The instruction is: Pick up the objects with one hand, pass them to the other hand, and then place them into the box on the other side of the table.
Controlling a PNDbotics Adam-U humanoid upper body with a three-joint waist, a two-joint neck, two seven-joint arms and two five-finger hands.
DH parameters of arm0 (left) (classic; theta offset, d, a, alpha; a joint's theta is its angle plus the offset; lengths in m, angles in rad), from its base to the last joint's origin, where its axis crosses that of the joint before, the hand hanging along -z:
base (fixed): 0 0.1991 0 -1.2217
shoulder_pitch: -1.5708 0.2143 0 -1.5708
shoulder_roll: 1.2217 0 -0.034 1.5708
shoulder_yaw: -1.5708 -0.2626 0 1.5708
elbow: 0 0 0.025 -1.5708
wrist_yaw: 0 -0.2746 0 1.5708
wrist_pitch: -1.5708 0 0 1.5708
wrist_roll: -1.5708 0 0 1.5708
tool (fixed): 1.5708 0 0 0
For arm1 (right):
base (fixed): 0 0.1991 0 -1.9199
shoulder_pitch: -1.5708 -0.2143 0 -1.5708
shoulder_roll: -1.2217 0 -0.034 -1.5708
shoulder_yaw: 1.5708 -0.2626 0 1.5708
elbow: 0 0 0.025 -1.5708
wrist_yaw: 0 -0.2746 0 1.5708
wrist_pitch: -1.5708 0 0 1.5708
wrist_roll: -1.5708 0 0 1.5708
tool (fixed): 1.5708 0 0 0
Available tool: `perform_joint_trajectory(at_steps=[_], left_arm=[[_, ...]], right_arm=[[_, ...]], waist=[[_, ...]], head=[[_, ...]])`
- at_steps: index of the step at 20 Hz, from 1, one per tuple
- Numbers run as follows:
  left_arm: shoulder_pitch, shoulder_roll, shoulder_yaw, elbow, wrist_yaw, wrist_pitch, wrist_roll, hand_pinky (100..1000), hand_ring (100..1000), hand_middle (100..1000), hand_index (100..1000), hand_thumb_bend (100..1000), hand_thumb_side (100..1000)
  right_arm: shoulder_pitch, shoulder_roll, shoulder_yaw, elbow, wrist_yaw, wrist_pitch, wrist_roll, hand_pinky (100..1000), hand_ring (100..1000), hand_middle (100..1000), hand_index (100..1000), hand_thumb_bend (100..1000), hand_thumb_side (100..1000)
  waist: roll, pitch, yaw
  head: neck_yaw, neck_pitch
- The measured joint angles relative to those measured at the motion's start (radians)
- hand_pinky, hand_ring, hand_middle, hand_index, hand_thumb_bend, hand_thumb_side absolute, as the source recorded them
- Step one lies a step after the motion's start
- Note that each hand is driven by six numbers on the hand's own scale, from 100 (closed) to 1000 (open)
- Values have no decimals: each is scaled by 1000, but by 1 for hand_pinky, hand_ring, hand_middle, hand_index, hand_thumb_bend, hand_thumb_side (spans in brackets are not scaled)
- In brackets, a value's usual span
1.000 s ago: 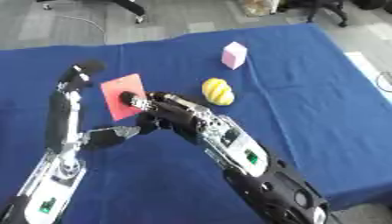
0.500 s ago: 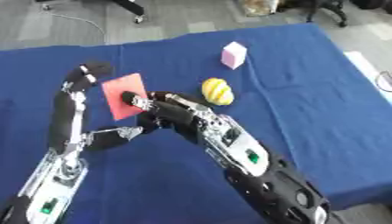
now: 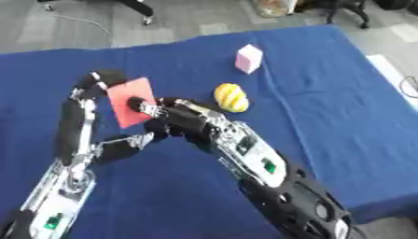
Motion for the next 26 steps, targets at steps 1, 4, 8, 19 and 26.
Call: perform_joint_trajectory(at_steps=[1,4,8,19,26], left_arm=[[0,-1,0,-1,-1,1,4,592,758,673,717,528,100],[0,-3,-4,-2,-4,4,14,587,747,656,702,426,100],[0,-6,-8,-2,-5,11,31,580,725,626,675,351,100],[0,-6,-10,-4,-9,19,53,456,549,449,503,231,100],[0,-7,-11,-6,-9,28,93,376,458,337,403,203,100]], right_arm=[[0,0,1,-2,0,3,3,674,596,435,435,100,541],[-1,0,2,-4,0,8,9,673,596,434,435,100,541],[-3,0,2,-8,0,11,17,672,595,434,434,100,541],[-4,0,5,-8,4,15,33,672,597,437,439,100,661],[-5,0,5,-8,5,13,50,679,612,454,472,100,697]], waist=[[0,0,0],[0,0,0],[0,0,-2],[0,0,-3],[0,0,-3]], head=[[0,0],[-3,0],[-5,0],[-7,0],[-7,0]])
